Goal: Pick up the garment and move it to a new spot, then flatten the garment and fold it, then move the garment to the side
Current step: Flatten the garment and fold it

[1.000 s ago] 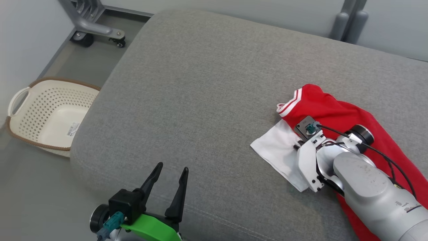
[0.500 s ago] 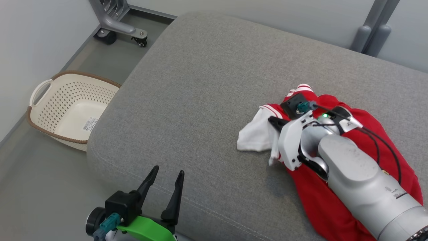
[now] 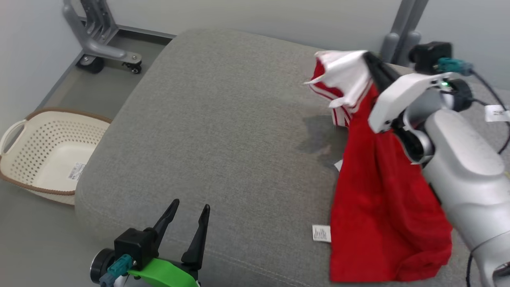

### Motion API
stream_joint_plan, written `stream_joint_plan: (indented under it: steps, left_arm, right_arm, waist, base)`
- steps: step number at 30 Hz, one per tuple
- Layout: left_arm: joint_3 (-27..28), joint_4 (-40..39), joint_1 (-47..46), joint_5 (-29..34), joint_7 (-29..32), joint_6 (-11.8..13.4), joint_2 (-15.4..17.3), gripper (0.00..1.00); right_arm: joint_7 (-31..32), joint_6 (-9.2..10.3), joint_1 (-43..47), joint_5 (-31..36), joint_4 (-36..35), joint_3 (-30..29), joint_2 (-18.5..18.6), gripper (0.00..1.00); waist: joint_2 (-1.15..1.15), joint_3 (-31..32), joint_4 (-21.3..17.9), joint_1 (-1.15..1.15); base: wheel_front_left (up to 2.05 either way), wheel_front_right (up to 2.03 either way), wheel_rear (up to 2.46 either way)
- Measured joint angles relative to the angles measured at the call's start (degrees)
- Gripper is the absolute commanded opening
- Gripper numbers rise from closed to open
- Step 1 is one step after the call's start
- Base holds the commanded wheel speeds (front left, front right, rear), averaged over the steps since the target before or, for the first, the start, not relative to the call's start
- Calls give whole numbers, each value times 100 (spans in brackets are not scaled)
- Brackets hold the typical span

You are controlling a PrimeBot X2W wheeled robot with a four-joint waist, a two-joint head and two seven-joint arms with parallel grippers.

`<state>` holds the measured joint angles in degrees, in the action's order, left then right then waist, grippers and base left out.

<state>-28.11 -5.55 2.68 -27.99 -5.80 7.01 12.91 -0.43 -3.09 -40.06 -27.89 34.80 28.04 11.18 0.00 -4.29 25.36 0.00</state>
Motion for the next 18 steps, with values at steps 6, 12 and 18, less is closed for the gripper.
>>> stream_joint_plan:
  steps: [6,12,18]
  left_arm:
    - [-143,-67,-3,0,148,-48,37,100]
    - [-232,-91,-23,1,278,-107,64,100]
    - [-372,-118,-141,15,412,-224,80,100]
  right_arm:
    - [-231,542,163,-135,7,-761,817,0]
    - [-409,880,1099,-491,41,-1363,1222,0]
    - [-534,926,2072,-855,45,-1751,1222,0]
  waist:
    - [0,-13,-442,0]
    - [0,-34,-916,0]
    - [0,-78,-1398,0]
  base:
    - [0,0,0]
    - [0,0,0]
    - [0,0,0]
